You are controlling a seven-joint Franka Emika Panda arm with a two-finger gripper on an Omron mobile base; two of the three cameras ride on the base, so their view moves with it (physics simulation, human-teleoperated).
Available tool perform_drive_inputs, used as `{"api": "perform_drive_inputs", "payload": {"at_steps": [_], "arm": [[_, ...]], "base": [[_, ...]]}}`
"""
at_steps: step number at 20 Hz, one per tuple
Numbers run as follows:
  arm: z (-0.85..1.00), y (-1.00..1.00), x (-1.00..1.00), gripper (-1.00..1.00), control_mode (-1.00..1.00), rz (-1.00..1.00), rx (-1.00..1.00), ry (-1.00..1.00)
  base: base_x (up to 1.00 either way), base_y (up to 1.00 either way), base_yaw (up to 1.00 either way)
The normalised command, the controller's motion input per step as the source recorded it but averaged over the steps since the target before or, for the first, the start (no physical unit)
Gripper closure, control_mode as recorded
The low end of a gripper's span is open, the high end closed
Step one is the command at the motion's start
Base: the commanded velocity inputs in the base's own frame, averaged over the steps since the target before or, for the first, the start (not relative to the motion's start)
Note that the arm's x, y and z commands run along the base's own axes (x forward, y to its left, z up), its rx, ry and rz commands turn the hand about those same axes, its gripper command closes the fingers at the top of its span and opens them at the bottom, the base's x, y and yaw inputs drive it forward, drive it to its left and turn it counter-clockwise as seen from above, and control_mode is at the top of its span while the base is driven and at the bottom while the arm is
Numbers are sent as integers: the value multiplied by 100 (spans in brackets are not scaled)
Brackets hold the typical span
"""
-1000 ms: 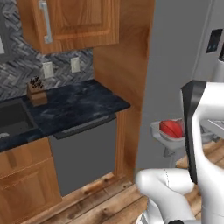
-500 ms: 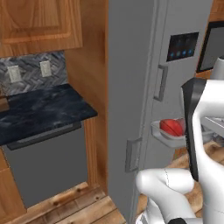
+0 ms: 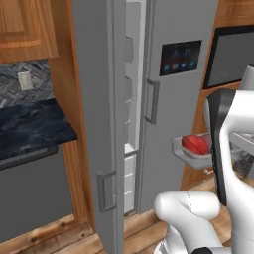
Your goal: Take the onion and onion out of the freezer and place them in the tupperware container on the counter. Then put the tupperware containing the vegetables back in the freezer.
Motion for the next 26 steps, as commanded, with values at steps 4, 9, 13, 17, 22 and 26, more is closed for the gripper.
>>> {"api": "perform_drive_inputs", "payload": {"at_steps": [4, 9, 13, 17, 22, 26], "arm": [[0, 0, 0, 100, 100, 0, 0, 0], [0, 0, 0, 100, 100, 0, 0, 0], [0, 0, 0, 100, 100, 0, 0, 0], [0, 0, 0, 100, 100, 0, 0, 0], [0, 0, 0, 100, 100, 0, 0, 0], [0, 0, 0, 100, 100, 0, 0, 0]], "base": [[43, -32, 22], [62, -11, 22], [59, -48, 23], [13, -77, 21], [52, -16, 6], [75, 0, -8]]}}
